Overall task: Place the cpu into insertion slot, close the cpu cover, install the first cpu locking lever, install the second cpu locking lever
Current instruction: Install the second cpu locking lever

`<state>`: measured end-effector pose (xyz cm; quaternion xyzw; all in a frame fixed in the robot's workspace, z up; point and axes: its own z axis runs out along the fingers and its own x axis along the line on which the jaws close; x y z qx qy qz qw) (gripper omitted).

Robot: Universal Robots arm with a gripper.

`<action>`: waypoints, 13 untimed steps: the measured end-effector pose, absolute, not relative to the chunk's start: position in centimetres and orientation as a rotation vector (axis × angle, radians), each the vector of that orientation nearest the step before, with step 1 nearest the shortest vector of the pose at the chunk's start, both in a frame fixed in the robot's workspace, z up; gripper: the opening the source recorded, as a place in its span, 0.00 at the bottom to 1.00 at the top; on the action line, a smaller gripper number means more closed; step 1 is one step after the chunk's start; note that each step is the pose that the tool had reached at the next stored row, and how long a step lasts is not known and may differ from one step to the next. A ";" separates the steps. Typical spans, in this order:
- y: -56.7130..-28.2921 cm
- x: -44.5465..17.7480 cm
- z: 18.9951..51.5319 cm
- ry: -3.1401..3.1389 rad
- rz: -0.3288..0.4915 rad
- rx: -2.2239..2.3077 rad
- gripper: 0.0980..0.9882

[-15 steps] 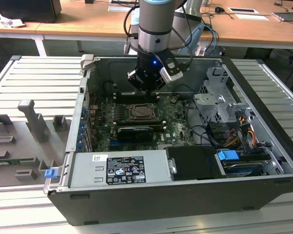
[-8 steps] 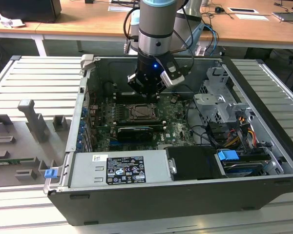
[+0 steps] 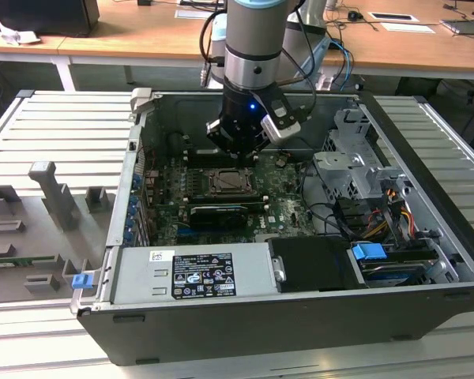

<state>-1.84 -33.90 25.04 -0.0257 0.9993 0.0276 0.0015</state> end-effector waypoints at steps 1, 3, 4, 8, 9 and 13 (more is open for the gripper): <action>-34.2 -1.8 25.0 3.137 0.087 -0.081 0.01; -34.9 -1.9 24.9 3.137 0.090 -0.081 0.01; -35.2 -1.9 24.8 3.136 0.099 -0.081 0.01; -35.7 -2.0 24.6 3.133 0.154 -0.080 0.01; -35.8 -2.0 24.5 3.133 0.155 -0.080 0.01; -36.5 -2.3 24.0 3.133 0.156 -0.081 0.01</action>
